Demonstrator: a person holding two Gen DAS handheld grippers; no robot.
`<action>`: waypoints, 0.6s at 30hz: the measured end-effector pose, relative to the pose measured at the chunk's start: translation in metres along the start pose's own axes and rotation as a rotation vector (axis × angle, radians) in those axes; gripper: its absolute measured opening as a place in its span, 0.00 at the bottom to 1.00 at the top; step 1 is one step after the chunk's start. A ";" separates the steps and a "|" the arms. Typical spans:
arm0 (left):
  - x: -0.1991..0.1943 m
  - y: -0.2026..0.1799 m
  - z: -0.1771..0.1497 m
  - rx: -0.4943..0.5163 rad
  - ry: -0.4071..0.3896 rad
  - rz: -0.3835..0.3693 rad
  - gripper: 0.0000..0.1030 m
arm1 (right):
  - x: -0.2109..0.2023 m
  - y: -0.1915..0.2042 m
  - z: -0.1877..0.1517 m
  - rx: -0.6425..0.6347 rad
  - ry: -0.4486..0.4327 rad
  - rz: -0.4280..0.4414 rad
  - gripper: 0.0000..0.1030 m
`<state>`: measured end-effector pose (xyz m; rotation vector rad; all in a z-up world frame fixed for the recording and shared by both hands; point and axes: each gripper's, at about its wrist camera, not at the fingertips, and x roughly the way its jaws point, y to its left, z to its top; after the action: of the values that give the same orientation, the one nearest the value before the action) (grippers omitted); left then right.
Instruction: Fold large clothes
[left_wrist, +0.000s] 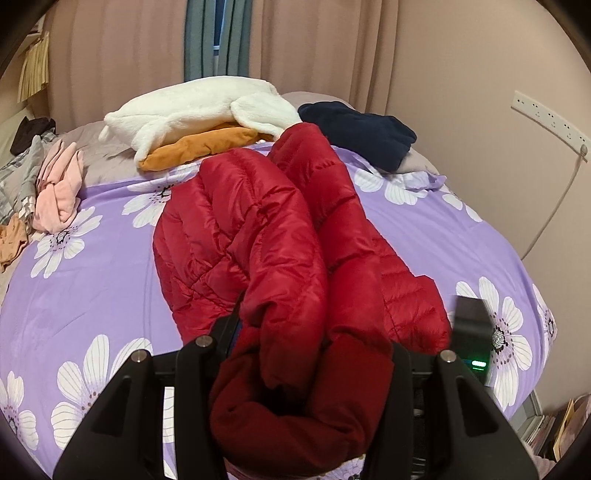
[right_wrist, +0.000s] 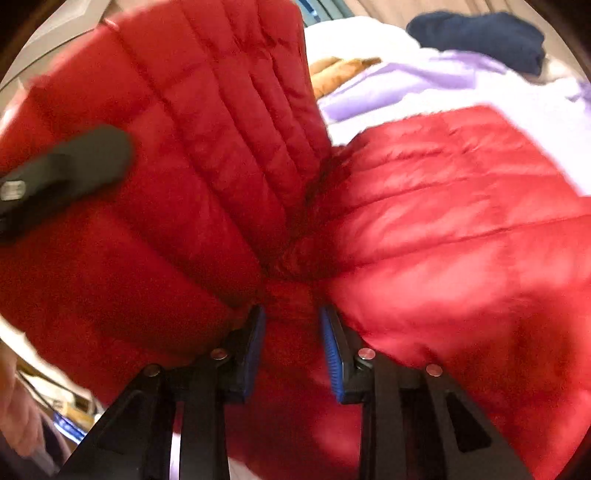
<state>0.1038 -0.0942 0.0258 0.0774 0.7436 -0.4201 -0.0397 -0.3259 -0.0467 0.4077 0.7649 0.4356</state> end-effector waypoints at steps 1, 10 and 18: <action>0.001 -0.002 0.000 0.004 0.001 -0.002 0.43 | -0.008 -0.002 -0.001 -0.006 -0.012 -0.012 0.30; 0.007 -0.017 -0.002 0.033 0.015 -0.010 0.43 | -0.072 -0.032 -0.003 -0.008 -0.133 -0.240 0.30; 0.017 -0.035 -0.005 0.077 0.041 -0.021 0.43 | -0.051 -0.048 -0.019 0.069 -0.052 -0.217 0.30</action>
<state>0.0984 -0.1307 0.0135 0.1511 0.7693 -0.4685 -0.0758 -0.3885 -0.0536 0.3942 0.7664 0.1950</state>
